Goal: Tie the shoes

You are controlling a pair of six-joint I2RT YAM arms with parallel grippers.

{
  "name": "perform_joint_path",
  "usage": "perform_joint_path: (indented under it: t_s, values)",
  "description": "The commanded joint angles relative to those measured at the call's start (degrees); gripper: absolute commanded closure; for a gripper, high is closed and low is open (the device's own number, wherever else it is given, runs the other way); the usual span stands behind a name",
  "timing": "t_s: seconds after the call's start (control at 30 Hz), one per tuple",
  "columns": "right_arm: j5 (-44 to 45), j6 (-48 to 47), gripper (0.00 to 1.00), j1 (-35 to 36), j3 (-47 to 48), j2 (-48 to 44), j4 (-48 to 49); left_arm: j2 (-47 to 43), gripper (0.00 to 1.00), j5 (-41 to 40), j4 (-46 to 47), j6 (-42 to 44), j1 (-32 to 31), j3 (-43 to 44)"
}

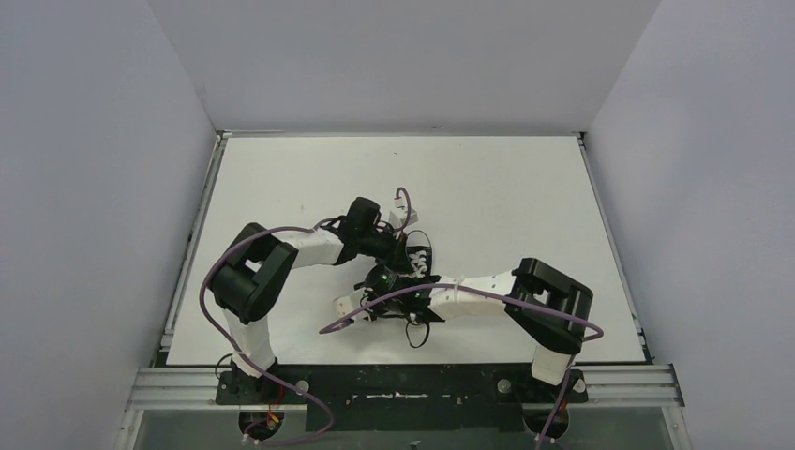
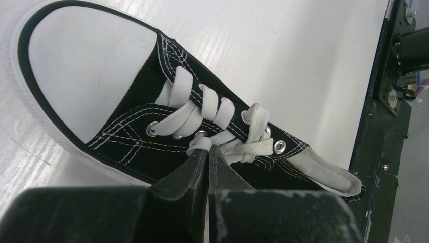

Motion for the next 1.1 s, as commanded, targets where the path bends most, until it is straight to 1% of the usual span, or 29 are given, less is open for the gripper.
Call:
perform_joint_path:
  t_s: [0.0,0.13,0.2,0.23,0.27,0.3,0.37,0.47,0.63,0.73,0.83,0.93,1.0,1.07]
  values:
    - [4.2,-3.9,0.68,-1.1,3.2,2.1,2.7,0.2,1.0,3.5,-1.8,0.4,-0.9,1.8]
    - [4.7,-6.1,0.68,-1.0,4.5,4.3,2.8,0.4,1.0,3.8,-1.8,0.3,-1.0,1.8]
    - [4.0,-6.8,0.71,-1.1,5.8,5.5,2.0,0.5,1.0,4.0,-1.7,0.2,-1.0,1.9]
    - [2.9,-7.1,0.76,-1.2,6.7,6.1,0.8,0.6,1.0,4.1,-1.8,0.2,-1.0,1.9]
    - [1.7,-7.5,0.84,-1.5,7.4,6.6,-0.9,0.6,1.0,4.2,-1.7,0.2,-0.9,1.9]
    - [1.2,-8.0,0.9,-1.4,7.9,7.1,-2.7,0.5,1.0,4.2,-1.9,0.2,-0.9,1.9]
    - [0.0,-8.2,1.0,-1.5,8.0,6.7,-4.1,0.3,1.0,3.9,-2.9,0.8,-0.9,2.0]
    - [-2.3,-7.8,1.0,-1.8,7.0,3.9,-5.1,-0.2,1.0,3.1,-3.6,1.3,-0.8,2.2]
    - [-10.6,-3.2,1.0,-2.2,6.1,-2.9,-9.2,-1.1,1.0,3.0,-4.2,1.2,-0.1,2.0]
    - [-12.9,1.0,1.0,-2.9,4.3,-6.2,-8.5,-1.6,1.0,3.3,-3.9,0.4,0.5,1.8]
    - [-12.4,0.9,1.0,-2.8,4.2,-6.2,-8.5,-1.3,1.0,4.6,-3.1,-0.2,1.0,2.2]
    - [-13.3,1.5,1.0,-3.2,4.3,-6.2,-7.3,0.0,1.0,5.6,-4.2,-0.2,1.4,4.0]
    - [-12.4,0.9,1.0,-2.5,5.5,-5.3,-8.4,0.8,1.0,6.5,-5.0,0.0,1.5,4.9]
    - [-11.3,0.0,0.84,-1.9,7.0,-3.9,-9.7,1.5,1.0,7.0,-6.1,0.5,1.5,5.7]
